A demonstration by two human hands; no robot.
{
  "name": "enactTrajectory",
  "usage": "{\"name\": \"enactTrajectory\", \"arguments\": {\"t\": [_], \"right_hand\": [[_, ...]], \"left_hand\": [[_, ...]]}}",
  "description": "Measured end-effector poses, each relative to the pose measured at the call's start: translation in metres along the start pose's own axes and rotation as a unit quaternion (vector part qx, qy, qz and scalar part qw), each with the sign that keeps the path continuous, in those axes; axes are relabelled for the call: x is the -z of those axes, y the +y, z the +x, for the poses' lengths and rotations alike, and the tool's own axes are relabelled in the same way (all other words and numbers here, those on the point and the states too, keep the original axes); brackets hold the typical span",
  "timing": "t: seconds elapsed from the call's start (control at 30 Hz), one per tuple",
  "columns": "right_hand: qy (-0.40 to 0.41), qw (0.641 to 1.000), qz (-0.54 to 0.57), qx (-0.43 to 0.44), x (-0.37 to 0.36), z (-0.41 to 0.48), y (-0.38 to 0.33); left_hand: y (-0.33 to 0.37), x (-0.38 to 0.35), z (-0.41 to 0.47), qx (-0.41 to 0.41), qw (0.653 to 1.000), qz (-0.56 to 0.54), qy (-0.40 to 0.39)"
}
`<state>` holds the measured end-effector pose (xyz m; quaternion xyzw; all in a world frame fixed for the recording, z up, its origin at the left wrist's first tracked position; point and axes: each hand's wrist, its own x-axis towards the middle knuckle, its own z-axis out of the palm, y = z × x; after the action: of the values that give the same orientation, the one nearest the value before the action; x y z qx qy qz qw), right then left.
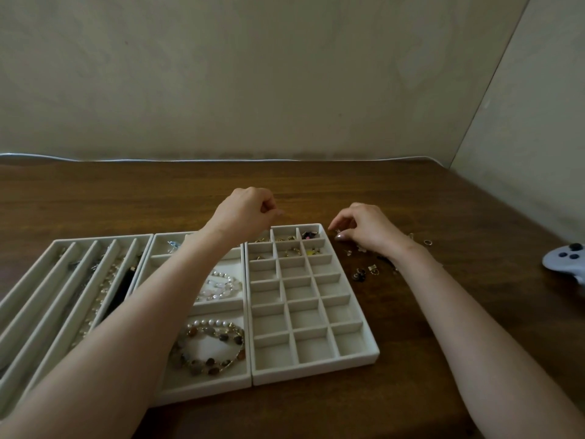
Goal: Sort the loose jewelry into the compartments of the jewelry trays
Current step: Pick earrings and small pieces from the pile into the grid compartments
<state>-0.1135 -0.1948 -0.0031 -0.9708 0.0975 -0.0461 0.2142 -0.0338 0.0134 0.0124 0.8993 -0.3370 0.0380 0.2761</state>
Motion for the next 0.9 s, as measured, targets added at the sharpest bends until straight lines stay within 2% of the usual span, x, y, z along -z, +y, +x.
{"name": "enactTrajectory", "arguments": {"t": [0.2,0.3,0.37,0.5,0.7,0.9], "right_hand": [[0.042,0.998,0.038,0.005,0.000,-0.001,-0.001],[0.069,0.982,0.170,0.048,0.003,-0.007,-0.016],[0.047,0.967,0.240,0.079,0.001,-0.014,-0.033],[0.001,0.975,0.192,0.112,-0.018,-0.020,-0.057],[0.012,0.980,0.143,0.135,-0.028,-0.021,-0.061],[0.044,0.978,0.146,0.142,-0.025,-0.022,-0.060]], "left_hand": [[0.001,0.000,0.000,-0.001,1.000,-0.005,0.000],[0.000,0.000,-0.001,0.002,1.000,-0.005,0.008],[0.000,0.000,0.000,0.005,1.000,0.000,0.018],[-0.002,-0.001,0.001,0.010,0.999,0.007,0.035],[-0.003,-0.003,0.001,0.012,0.999,0.013,0.037],[-0.003,-0.002,0.002,0.008,0.999,0.015,0.032]]}}
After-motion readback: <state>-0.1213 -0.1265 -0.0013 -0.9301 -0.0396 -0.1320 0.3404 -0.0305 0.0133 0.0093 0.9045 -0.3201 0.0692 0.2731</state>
